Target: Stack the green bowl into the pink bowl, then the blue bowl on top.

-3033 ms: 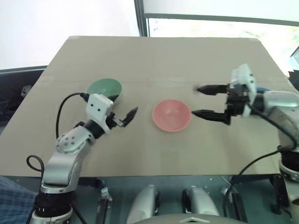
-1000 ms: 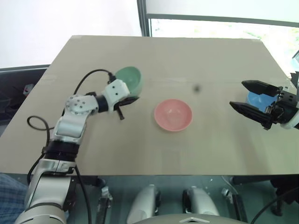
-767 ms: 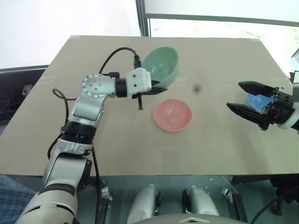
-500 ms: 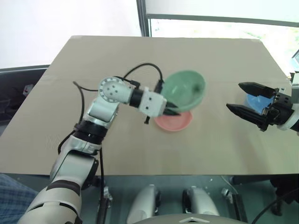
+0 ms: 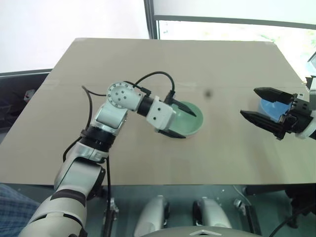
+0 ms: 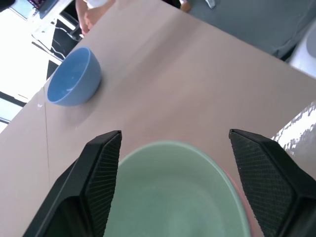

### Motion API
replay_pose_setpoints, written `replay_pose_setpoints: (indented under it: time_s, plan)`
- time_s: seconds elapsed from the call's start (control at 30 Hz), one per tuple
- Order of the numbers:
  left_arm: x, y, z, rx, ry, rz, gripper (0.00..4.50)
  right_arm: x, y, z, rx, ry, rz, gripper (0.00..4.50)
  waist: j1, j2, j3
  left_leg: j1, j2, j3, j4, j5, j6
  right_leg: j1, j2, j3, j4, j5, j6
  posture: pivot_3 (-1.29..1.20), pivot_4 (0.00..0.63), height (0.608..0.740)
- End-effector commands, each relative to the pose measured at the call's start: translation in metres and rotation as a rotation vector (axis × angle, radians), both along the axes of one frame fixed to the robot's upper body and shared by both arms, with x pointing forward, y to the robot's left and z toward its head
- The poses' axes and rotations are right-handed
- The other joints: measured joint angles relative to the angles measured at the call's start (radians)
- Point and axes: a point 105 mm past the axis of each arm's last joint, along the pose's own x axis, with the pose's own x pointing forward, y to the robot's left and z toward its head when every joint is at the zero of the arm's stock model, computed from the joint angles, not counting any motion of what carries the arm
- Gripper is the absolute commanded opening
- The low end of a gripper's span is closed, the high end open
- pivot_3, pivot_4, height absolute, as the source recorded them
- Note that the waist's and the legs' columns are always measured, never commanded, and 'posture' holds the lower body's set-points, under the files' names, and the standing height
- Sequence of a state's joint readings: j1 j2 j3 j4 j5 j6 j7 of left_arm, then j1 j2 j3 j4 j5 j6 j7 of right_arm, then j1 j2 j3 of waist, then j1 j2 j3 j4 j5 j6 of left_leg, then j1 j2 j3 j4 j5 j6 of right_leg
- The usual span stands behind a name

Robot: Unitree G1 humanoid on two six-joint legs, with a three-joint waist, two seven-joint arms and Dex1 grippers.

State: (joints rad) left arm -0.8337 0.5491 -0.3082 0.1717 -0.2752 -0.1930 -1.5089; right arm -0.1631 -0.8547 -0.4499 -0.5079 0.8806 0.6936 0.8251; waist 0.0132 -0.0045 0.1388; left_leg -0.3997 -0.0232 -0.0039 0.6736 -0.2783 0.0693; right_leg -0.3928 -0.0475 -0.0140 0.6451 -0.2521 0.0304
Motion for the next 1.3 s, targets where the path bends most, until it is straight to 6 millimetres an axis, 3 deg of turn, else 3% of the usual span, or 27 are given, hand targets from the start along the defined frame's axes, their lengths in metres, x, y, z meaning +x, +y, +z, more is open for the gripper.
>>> replay_pose_setpoints:
  time_s: [0.03, 0.2, 0.33, 0.5, 0.6, 0.8, 0.97, 1.23, 1.3]
  plan:
    - [-0.007, 0.009, 0.026, -0.136, 0.165, 0.046, 3.49, 0.003, -0.003, 0.006, -0.029, -0.039, -0.022, 4.5, 0.0, 0.0, 0.0, 0.0, 0.0, 0.0, 0.0, 0.0, 0.0, 0.0, 0.0, 0.0, 0.0, 0.0, 0.0, 0.0, 0.15, 0.74]
    - [-0.009, 0.025, 0.042, -0.247, 0.415, 0.15, 3.49, 0.03, -0.025, -0.017, -0.152, 0.021, -0.197, 4.5, -0.002, 0.0, 0.0, 0.001, 0.001, 0.0, 0.001, 0.0, 0.0, 0.0, 0.001, 0.0, 0.001, 0.0, 0.0, 0.0, 0.15, 0.74]
    - [0.001, 0.038, 0.047, -0.345, 0.499, 0.288, 3.49, 0.04, -0.037, -0.034, -0.251, 0.059, -0.255, 4.5, 0.0, 0.0, 0.0, 0.001, 0.001, 0.0, 0.002, 0.002, -0.003, 0.0, 0.001, 0.0, 0.002, 0.0, 0.0, 0.0, 0.15, 0.74]
    - [-0.004, 0.057, 0.042, -0.404, 0.553, 0.406, 3.49, 0.049, -0.051, -0.045, -0.329, 0.075, -0.336, 4.5, -0.002, 0.0, 0.0, 0.001, 0.001, 0.0, 0.002, 0.002, -0.004, 0.0, 0.001, 0.001, 0.001, 0.0, 0.0, 0.0, 0.15, 0.74]
    - [-0.004, 0.074, 0.039, -0.424, 0.526, 0.49, 3.49, 0.055, -0.058, -0.054, -0.39, 0.085, -0.37, 4.5, -0.001, 0.0, 0.0, 0.001, 0.001, 0.0, 0.002, 0.003, -0.005, 0.0, 0.0, 0.001, 0.001, 0.0, 0.0, 0.0, 0.15, 0.74]
    - [-0.011, 0.104, 0.055, -0.479, 0.464, 0.571, 3.49, 0.072, -0.084, -0.073, -0.506, 0.138, -0.499, 4.5, 0.001, 0.0, 0.0, 0.001, 0.001, 0.0, 0.002, 0.003, -0.005, 0.0, 0.0, 0.001, 0.001, 0.0, 0.0, 0.0, 0.15, 0.74]
    - [-0.019, 0.117, 0.058, -0.48, 0.452, 0.591, 3.49, 0.085, -0.106, -0.088, -0.629, 0.187, -0.587, 4.5, 0.001, 0.0, 0.0, 0.001, 0.001, 0.001, 0.001, 0.003, -0.005, 0.0, -0.001, 0.001, 0.001, 0.0, 0.0, 0.0, 0.15, 0.74]
    - [-0.025, 0.135, 0.05, -0.417, 0.445, 0.644, 3.49, 0.099, -0.118, -0.104, -0.724, 0.24, -0.62, 4.5, -0.002, 0.0, 0.001, 0.001, 0.001, 0.001, -0.001, 0.003, -0.006, -0.001, -0.001, 0.002, 0.0, 0.0, -0.001, 0.0, 0.15, 0.74]
    - [-0.026, 0.139, 0.048, -0.409, 0.439, 0.66, 3.58, 0.103, -0.12, -0.103, -0.727, 0.222, -0.633, 3.98, -0.002, 0.001, 0.001, 0.001, 0.001, 0.001, -0.001, 0.003, -0.006, -0.001, -0.001, 0.001, 0.0, 0.0, -0.001, 0.0, 0.15, 0.74]
